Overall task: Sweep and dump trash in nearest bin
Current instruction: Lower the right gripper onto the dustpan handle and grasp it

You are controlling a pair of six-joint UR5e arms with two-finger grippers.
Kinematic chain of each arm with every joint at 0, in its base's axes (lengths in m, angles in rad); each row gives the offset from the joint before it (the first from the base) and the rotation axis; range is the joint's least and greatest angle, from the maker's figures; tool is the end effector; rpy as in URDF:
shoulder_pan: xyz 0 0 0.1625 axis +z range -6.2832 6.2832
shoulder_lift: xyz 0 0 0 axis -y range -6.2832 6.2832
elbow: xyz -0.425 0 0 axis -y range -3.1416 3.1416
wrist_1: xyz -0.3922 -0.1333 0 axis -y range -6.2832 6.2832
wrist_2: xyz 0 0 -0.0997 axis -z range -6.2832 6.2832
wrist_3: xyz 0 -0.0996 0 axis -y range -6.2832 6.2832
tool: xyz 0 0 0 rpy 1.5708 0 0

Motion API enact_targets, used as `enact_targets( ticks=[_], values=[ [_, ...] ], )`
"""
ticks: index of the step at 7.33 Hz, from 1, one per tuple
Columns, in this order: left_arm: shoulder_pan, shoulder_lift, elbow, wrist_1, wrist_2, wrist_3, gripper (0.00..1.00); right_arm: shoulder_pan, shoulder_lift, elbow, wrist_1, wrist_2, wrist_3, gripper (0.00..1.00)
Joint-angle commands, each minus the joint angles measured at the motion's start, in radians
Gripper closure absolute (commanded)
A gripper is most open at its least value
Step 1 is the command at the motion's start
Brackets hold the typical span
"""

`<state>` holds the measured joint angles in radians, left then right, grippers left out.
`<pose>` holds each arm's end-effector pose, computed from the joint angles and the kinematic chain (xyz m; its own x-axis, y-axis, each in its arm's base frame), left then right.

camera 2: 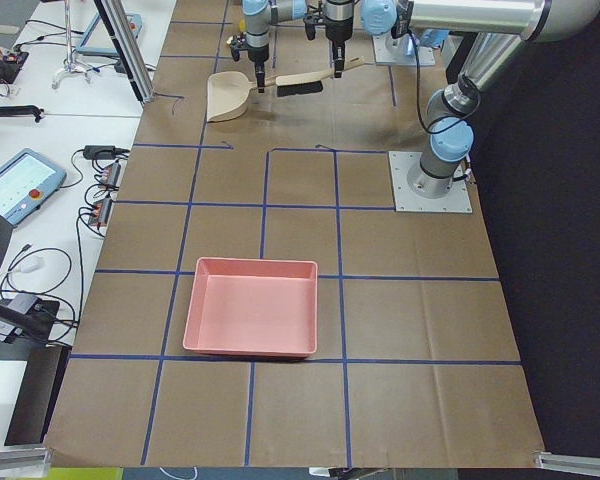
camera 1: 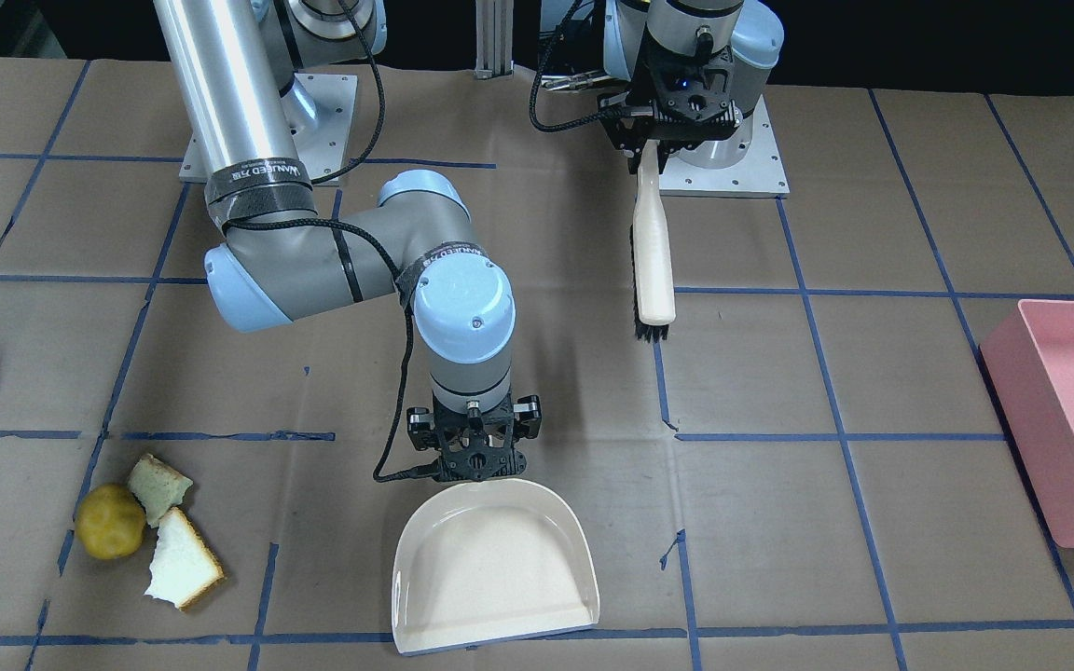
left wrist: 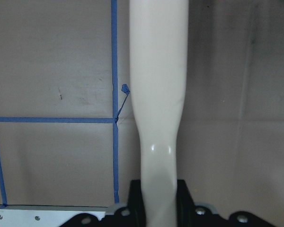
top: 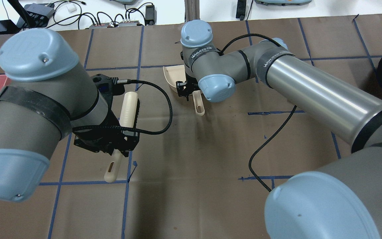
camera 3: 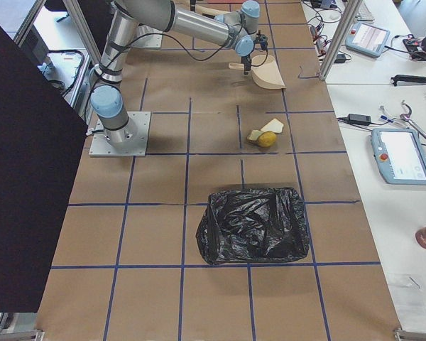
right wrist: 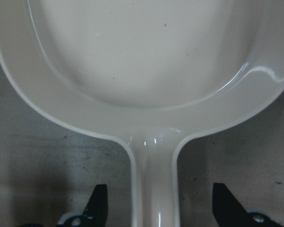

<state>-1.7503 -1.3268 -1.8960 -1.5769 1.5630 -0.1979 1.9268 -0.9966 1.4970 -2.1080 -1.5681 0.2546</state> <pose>-0.1996 -0.3488 0.4352 -0.9998 -0.0183 -0.0095 -0.0191 0.9960 0.0870 0.3616 -0.5892 0.2353 -0.9948 -0.1015 -0.0119 -0.1010 0.9943 -0.0349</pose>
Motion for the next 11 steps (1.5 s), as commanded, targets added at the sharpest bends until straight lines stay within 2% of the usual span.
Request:
enact_targets(
  ticks=[1, 5, 6, 9, 11],
  values=[
    [0.000, -0.002, 0.000, 0.000, -0.001, 0.000, 1.00, 0.000, 0.001, -0.001, -0.001, 0.000, 0.003, 0.47],
    [0.000, -0.005, 0.000, 0.000, -0.001, 0.000, 1.00, -0.009, -0.011, -0.018, 0.003, -0.007, 0.003, 0.89],
    [0.000, -0.005, 0.000, 0.000, -0.001, 0.003, 1.00, -0.017, -0.028, -0.030, 0.005, -0.009, 0.005, 0.91],
    [0.000, -0.005, 0.000, 0.000, -0.003, -0.005, 1.00, -0.049, -0.092, -0.148, 0.234, -0.027, 0.002, 0.93],
    [0.000, -0.005, 0.000, 0.002, -0.006, -0.006, 1.00, -0.061, -0.094, -0.193, 0.313, -0.027, 0.000, 0.95]
  ],
)
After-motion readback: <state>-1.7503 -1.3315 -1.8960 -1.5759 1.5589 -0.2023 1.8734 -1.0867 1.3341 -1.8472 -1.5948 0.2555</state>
